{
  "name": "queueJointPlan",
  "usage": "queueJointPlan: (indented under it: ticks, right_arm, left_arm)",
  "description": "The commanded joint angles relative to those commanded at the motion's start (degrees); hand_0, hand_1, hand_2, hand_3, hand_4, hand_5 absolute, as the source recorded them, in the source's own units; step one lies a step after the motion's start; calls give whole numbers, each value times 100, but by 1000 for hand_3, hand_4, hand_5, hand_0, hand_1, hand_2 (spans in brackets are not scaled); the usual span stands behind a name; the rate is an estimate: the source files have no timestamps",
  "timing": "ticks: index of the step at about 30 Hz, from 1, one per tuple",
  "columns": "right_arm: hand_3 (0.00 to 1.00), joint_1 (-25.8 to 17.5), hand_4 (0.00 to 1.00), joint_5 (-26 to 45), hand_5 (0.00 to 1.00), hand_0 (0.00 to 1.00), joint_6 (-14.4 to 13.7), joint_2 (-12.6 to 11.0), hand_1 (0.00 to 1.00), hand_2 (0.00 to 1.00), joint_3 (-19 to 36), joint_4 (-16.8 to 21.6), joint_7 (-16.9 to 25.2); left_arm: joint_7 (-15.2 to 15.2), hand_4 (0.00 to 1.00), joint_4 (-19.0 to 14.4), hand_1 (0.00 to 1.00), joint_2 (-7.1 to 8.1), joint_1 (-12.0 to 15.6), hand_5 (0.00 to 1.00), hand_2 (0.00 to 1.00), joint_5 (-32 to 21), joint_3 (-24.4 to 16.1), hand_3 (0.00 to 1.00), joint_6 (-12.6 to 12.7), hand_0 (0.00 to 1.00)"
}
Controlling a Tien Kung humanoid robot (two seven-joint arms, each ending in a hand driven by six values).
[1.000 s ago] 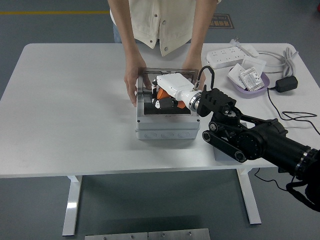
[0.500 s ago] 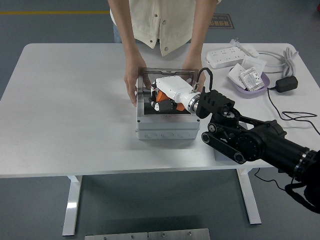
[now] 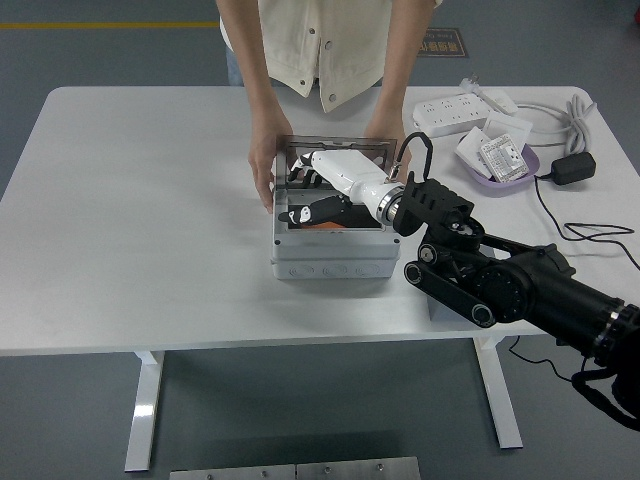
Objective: Fetch the battery,place it into the box,close the lid of the box
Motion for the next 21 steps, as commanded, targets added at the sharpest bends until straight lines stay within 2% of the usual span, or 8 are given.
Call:
queueJointPlan:
  ticks: [6,11,15,21]
  right_arm:
    - [689,-74,944,324,539,627,285,-225,567,605,351,589,-222]
    - [675,78,960,506,557,623,530,-387,565,604,579,933,-380]
    - [661,366,958,632,564,615,624,-464,537,592,626,844,-395]
    - [655,827,952,809,562,619,660,-451,537,593,536,231,-314]
  left_arm:
    - [36,554,0,722,-28,26,292,617,121,-117,584,-5,646]
    - [75,546,0,722,-49,33,278,615,224,-201,584,-12,645]
    - [90,545,0,722,-55,14,273,615,218,-166,585,-17,645]
    - [108,545,0,722,-51,-31,273,614,216,-120,586,-28,645]
